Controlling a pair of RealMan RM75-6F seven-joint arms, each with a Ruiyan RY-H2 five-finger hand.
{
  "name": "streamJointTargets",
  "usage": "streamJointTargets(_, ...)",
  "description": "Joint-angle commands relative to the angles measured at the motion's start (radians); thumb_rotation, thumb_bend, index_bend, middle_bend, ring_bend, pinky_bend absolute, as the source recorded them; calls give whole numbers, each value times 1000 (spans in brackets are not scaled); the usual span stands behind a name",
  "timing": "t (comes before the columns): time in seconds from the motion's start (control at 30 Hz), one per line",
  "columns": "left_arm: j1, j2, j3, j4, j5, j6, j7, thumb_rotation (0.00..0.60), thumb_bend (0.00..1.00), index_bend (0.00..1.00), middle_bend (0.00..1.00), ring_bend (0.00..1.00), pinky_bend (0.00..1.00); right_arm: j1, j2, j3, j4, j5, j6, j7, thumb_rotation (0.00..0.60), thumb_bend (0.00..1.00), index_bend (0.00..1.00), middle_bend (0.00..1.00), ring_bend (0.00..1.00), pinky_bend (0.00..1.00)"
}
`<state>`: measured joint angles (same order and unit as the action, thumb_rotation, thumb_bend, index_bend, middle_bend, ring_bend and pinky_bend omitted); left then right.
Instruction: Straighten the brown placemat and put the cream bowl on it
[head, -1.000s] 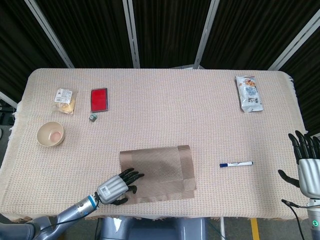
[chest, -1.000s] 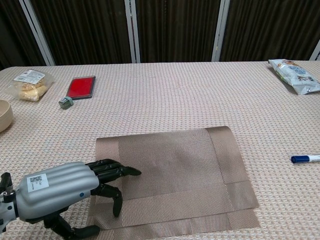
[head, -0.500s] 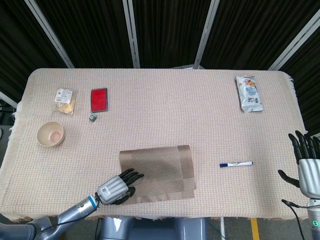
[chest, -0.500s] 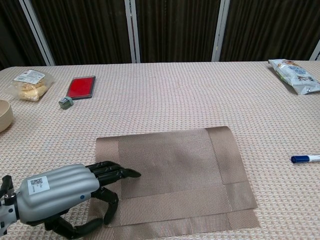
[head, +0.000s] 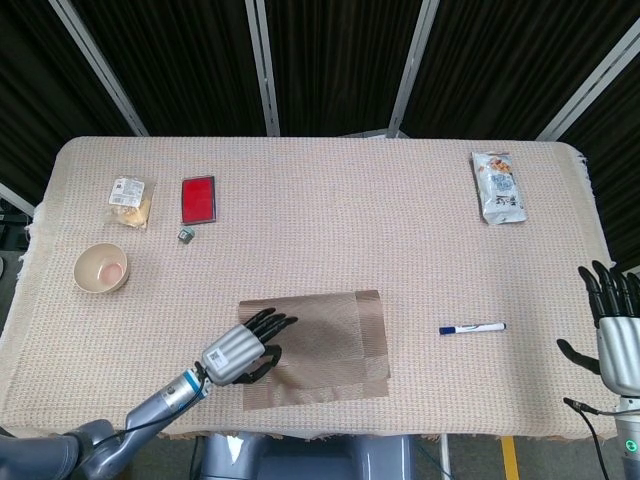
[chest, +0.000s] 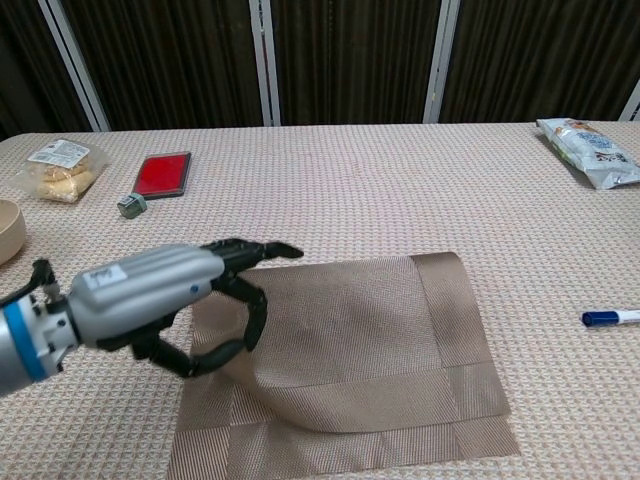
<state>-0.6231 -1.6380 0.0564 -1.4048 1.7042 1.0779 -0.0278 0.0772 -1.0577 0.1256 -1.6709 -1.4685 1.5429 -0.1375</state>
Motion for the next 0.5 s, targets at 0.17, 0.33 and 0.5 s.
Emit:
streamJointTargets(0.17,-162,-23,-315,35,-321,-182,56,600,513,637,0,0,0,6,-6,11,4,29,-12,-18,600,0,0,0,0,0)
streamJointTargets(0.33,-239,-62,-420,165,-473,-254,88,600,515,646,0,0,0,7,-7,19,6,57,-21,-22,600,0,0,0,0,0)
streamJointTargets(0.5,-320,-129,-498,424,-607,-322,69,600,517,651,0,0,0,6,-10,31,21,97,-29,-29,600,0,0,0,0,0)
